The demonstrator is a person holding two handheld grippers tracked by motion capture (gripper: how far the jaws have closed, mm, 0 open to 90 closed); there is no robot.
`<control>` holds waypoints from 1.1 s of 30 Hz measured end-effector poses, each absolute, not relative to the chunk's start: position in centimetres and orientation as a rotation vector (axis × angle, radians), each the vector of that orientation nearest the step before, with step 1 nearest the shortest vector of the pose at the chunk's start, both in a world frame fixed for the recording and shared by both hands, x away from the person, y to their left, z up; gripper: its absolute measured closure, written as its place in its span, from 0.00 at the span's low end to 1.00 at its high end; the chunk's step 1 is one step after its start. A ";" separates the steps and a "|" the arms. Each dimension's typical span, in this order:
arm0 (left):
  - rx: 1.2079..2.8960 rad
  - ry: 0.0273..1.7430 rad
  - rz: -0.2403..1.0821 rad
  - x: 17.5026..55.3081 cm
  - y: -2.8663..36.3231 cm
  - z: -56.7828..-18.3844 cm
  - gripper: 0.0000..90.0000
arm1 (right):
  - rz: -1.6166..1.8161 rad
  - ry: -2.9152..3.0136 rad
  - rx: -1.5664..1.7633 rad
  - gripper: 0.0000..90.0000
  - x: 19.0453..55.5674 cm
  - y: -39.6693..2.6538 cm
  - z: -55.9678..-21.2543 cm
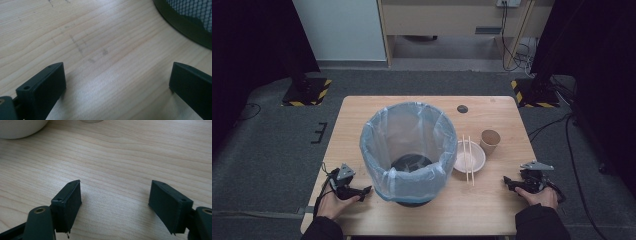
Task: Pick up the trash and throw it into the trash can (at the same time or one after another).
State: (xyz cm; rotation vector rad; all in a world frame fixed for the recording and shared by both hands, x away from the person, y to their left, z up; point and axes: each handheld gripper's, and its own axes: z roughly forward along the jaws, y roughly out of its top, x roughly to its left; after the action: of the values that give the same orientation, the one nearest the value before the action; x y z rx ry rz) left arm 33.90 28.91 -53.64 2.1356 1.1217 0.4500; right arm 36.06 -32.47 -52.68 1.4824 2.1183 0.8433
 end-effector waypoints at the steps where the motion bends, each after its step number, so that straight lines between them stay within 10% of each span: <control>1: 2.135 1.118 0.449 33.7 29.0 -53.6 0.00 | 0.846 2.104 1.487 0.31 36.0 -32.5 -52.4; 33: 2.124 1.156 0.466 33.8 28.6 -53.6 0.00 | 1.161 1.813 1.408 0.36 35.9 -32.2 -46.1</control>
State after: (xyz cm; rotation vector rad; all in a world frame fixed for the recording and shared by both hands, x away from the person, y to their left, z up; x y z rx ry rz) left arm 33.75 28.62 -53.64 2.1240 1.1558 0.4661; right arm 35.94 -32.18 -46.10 1.4078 1.8125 1.1607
